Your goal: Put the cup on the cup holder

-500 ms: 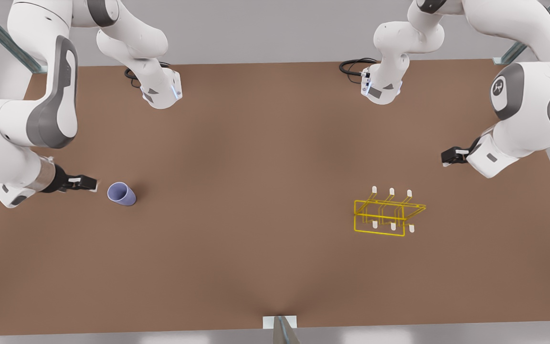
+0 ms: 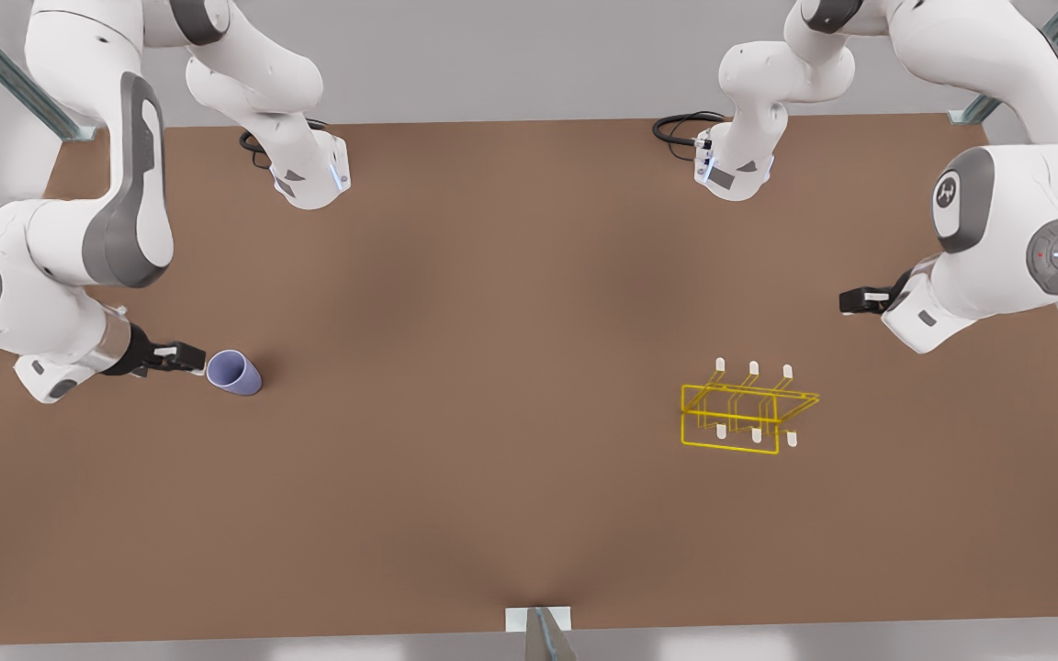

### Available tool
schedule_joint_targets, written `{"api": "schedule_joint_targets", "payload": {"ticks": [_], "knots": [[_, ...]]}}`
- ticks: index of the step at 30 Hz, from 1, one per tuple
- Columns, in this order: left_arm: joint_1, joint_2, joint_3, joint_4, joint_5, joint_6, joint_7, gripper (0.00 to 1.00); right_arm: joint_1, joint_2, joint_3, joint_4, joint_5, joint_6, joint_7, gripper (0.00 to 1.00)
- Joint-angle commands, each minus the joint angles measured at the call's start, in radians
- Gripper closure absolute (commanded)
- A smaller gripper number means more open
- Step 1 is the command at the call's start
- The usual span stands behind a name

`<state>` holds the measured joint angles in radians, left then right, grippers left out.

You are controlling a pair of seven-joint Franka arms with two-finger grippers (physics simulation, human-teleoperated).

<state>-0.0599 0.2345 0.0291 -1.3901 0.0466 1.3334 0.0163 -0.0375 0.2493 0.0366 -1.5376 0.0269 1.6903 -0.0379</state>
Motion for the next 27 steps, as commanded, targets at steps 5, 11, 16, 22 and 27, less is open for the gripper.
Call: {"api": "schedule_joint_targets", "payload": {"ticks": [5, 11, 16, 22, 27], "knots": [[0.000, -0.001, 0.000, -0.001, 0.001, -0.020, -0.018, 0.00, 0.061, 0.064, 0.003, -0.030, 0.002, 0.068, 0.036, 0.00], [0.000, 0.000, 0.002, -0.010, 0.003, -0.014, -0.019, 0.00, -0.084, 0.074, -0.004, -0.272, -0.004, 0.305, -0.034, 0.00], [0.002, -0.003, 0.002, -0.012, 0.003, -0.016, -0.019, 0.00, -0.087, 0.126, -0.004, -0.294, -0.004, 0.364, -0.109, 0.00], [0.002, 0.003, 0.002, -0.017, 0.009, -0.022, -0.019, 0.00, -0.085, 0.034, -0.003, -0.469, -0.010, 0.477, -0.117, 0.00], [0.002, 0.003, 0.002, -0.017, 0.010, -0.023, -0.019, 0.00, -0.091, 0.010, -0.003, -0.530, -0.010, 0.519, -0.117, 0.00]]}}
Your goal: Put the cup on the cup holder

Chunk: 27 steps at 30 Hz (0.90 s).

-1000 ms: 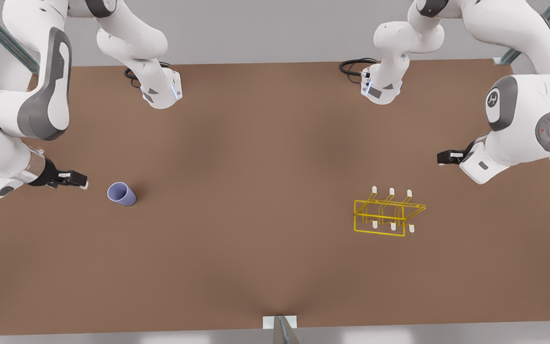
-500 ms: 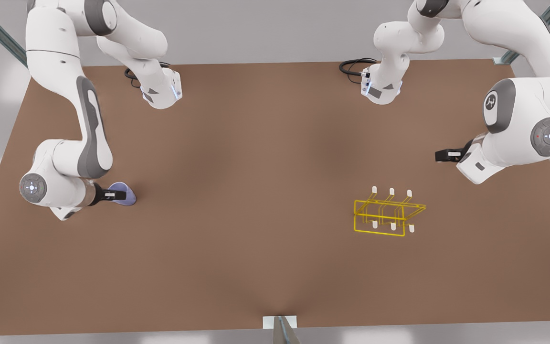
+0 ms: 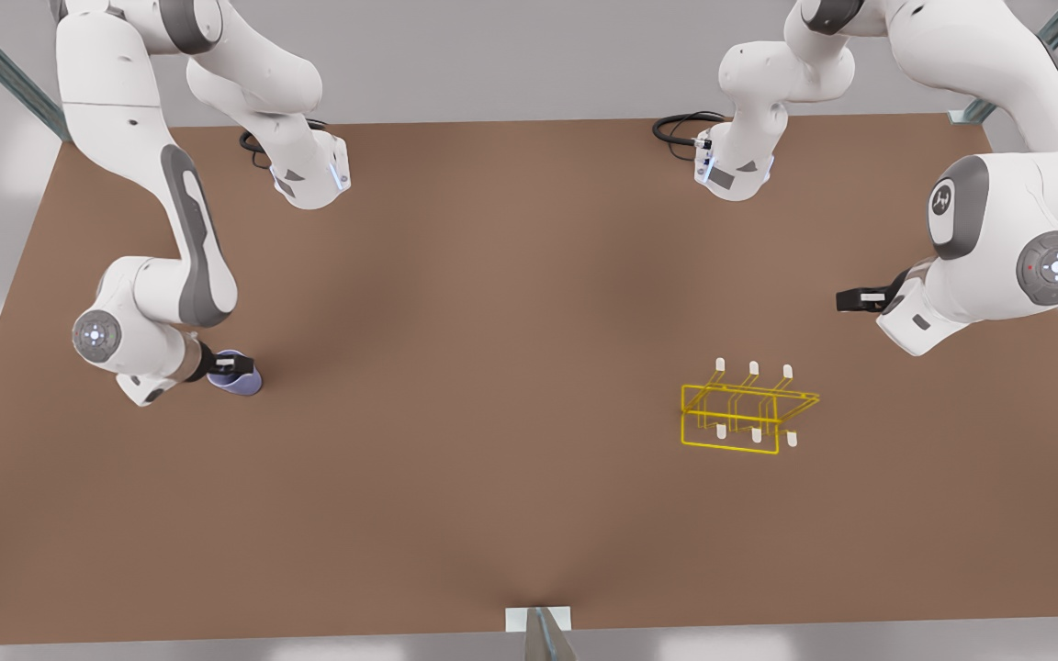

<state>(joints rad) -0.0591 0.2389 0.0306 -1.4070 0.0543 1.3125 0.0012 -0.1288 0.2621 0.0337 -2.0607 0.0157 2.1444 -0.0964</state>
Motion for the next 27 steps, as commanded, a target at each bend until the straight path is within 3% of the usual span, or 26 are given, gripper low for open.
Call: {"api": "schedule_joint_targets", "payload": {"ticks": [1, 14, 17, 21, 24, 25, 27], "knots": [[0.001, -0.001, 0.000, 0.000, 0.001, -0.003, -0.004, 0.00, 0.000, 0.003, 0.000, -0.010, 0.001, 0.087, -0.060, 0.00], [0.001, -0.003, 0.000, 0.000, 0.010, -0.009, -0.004, 0.00, 0.006, 0.037, 0.006, -0.093, 0.001, 0.147, -0.058, 0.06], [-0.001, -0.003, 0.000, 0.002, 0.024, -0.006, -0.004, 0.00, 0.006, 0.049, 0.006, -0.092, 0.001, 0.147, -0.058, 0.21], [-0.001, -0.004, 0.000, 0.002, 0.024, -0.007, -0.004, 0.00, 0.003, 0.055, 0.005, -0.085, 0.001, 0.147, -0.058, 0.50], [0.001, -0.003, 0.000, 0.002, 0.024, -0.006, -0.004, 0.00, 0.001, 0.060, 0.002, -0.090, 0.001, 0.184, -0.058, 0.66], [-0.001, -0.003, 0.000, 0.002, 0.025, -0.004, -0.004, 0.00, 0.000, 0.062, 0.000, -0.093, 0.001, 0.192, -0.058, 0.76], [-0.001, -0.003, 0.000, 0.002, 0.024, -0.006, -0.004, 0.00, 0.000, 0.062, 0.000, -0.092, 0.001, 0.186, -0.058, 0.79]]}}
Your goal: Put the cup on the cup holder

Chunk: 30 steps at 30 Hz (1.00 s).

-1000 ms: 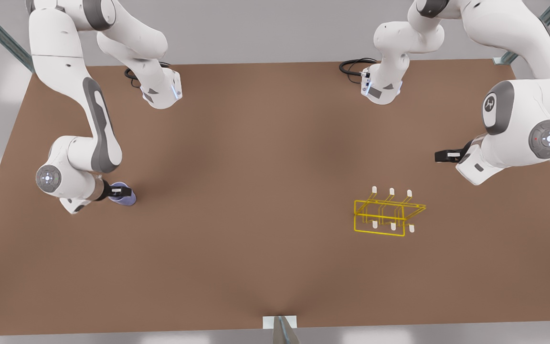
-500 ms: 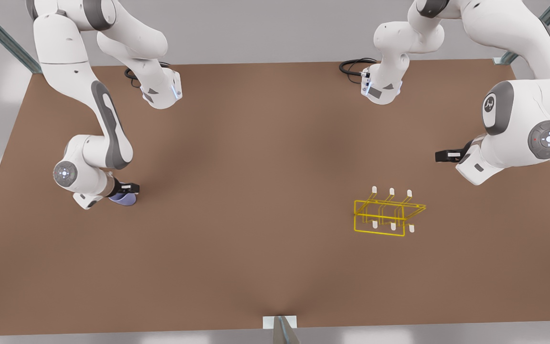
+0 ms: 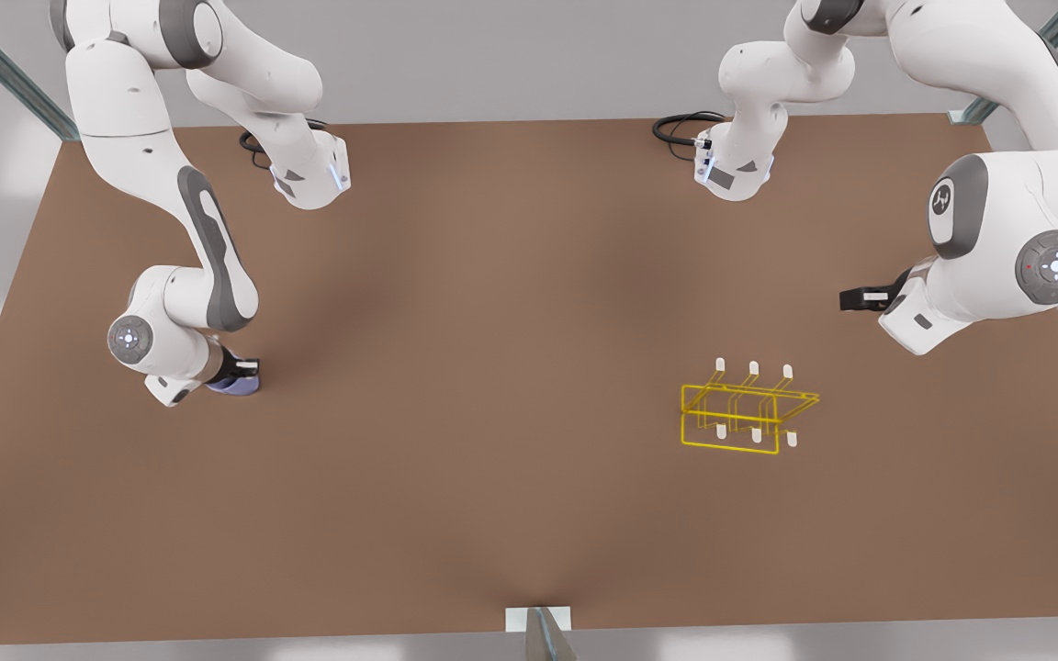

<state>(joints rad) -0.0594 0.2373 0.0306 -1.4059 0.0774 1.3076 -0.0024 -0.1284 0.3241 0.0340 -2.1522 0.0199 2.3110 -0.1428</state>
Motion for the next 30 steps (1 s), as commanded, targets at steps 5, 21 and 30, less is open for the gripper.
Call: {"api": "schedule_joint_targets", "payload": {"ticks": [5, 21, 30], "knots": [[0.000, -0.001, 0.000, 0.001, 0.002, 0.001, -0.001, 0.00, 0.001, -0.005, 0.003, 0.037, -0.003, -0.015, 0.002, 0.79], [0.000, -0.003, 0.000, 0.001, 0.002, -0.001, -0.001, 0.00, 0.082, 0.121, 0.294, 0.356, 0.808, -0.082, 0.100, 0.79], [0.000, -0.001, 0.000, 0.001, 0.004, 0.001, -0.001, 0.00, 0.273, 0.337, 0.333, 0.561, 1.393, -0.016, -0.029, 0.79]]}}
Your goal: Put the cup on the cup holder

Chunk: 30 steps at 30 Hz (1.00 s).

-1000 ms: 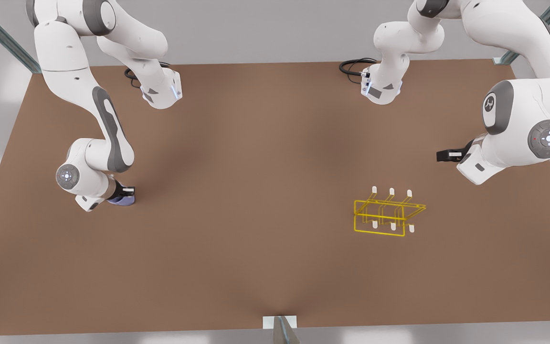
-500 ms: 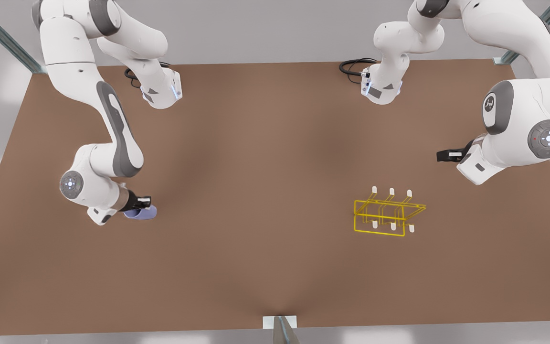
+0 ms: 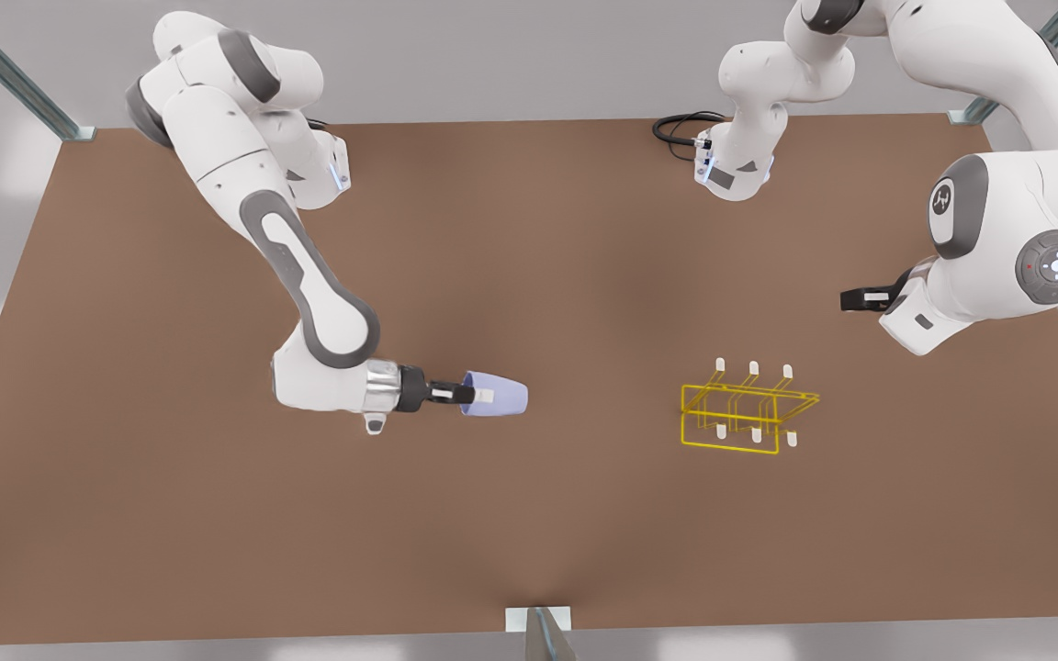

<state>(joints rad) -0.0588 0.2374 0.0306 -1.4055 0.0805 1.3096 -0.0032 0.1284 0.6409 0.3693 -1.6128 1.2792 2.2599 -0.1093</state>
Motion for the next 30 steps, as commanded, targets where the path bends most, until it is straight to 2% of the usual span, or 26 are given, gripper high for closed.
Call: {"api": "schedule_joint_targets", "payload": {"ticks": [1, 3, 7, 10, 13, 28, 29, 30], "knots": [[0.000, 0.000, 0.000, 0.000, 0.001, 0.002, 0.000, 0.00, 0.033, 0.057, -0.021, 0.030, 0.198, 0.009, -0.142, 0.79], [0.000, 0.000, 0.000, 0.000, 0.001, 0.005, 0.000, 0.00, 0.065, 0.099, -0.090, 0.037, 0.298, -0.118, -0.240, 0.79], [0.000, 0.002, 0.000, 0.000, 0.013, 0.007, 0.000, 0.00, 0.135, 0.155, -0.096, 0.068, 0.379, -0.119, -0.332, 0.79], [0.000, 0.005, 0.000, 0.000, 0.016, 0.008, 0.000, 0.00, 0.227, 0.273, -0.092, 0.244, 0.417, -0.053, -0.331, 0.79], [0.002, 0.011, 0.000, 0.000, 0.024, 0.011, 0.000, 0.00, 0.269, 0.362, -0.089, 0.350, 0.416, -0.003, -0.328, 0.79], [0.004, 0.014, 0.000, 0.008, 0.025, 0.011, 0.000, 0.00, 0.284, 0.430, -0.145, 0.332, 0.408, -0.039, -0.386, 0.79], [0.004, 0.016, 0.000, 0.008, 0.030, 0.013, 0.000, 0.00, 0.284, 0.430, -0.145, 0.330, 0.408, -0.033, -0.386, 0.63], [0.004, 0.017, 0.000, 0.008, 0.036, 0.014, 0.000, 0.00, 0.284, 0.430, -0.145, 0.330, 0.407, -0.022, -0.386, 0.58]]}}
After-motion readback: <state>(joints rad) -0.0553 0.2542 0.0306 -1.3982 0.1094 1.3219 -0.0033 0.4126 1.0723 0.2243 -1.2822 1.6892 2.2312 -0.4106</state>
